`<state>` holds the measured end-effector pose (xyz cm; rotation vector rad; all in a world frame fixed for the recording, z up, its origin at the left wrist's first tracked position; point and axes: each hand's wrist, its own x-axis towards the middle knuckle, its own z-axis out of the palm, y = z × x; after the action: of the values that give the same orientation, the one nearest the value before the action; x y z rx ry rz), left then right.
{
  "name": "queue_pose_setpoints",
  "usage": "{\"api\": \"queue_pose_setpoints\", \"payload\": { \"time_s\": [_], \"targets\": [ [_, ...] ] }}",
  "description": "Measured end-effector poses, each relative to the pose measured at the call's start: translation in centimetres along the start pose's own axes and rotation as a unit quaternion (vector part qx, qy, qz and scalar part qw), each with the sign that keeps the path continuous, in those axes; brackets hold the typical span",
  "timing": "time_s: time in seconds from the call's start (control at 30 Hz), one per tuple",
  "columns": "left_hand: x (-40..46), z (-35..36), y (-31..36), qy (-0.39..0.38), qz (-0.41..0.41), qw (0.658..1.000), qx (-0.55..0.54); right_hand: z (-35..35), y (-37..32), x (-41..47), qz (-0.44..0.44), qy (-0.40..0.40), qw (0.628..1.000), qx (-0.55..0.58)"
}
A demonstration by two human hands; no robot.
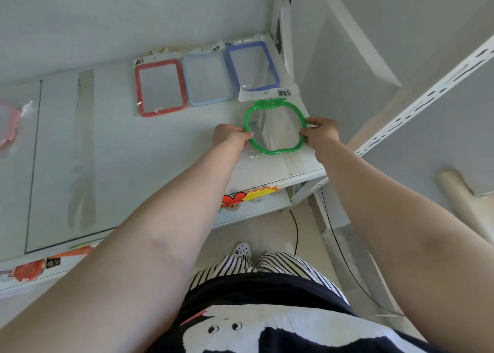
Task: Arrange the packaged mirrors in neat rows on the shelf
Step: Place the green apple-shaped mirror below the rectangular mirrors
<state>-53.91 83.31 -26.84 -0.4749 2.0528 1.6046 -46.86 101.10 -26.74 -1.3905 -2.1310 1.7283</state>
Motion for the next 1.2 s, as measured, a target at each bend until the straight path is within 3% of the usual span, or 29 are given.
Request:
{"api": "queue_pose_setpoints", "payload": {
  "time_s": [0.43,1.2],
  "targets": [
    [1.4,1.6,-0.1,0.027,-0.023,0.997,0.073,0.0,-0.1,3.3,-0.022,-0.004,0.997,-0.074],
    [0.3,2.5,-0.6,0.103,0.018,0.982,0.158,-0.4,0.3,3.6,-0.036,-0.025,0.996,-0.077]
  ]
}}
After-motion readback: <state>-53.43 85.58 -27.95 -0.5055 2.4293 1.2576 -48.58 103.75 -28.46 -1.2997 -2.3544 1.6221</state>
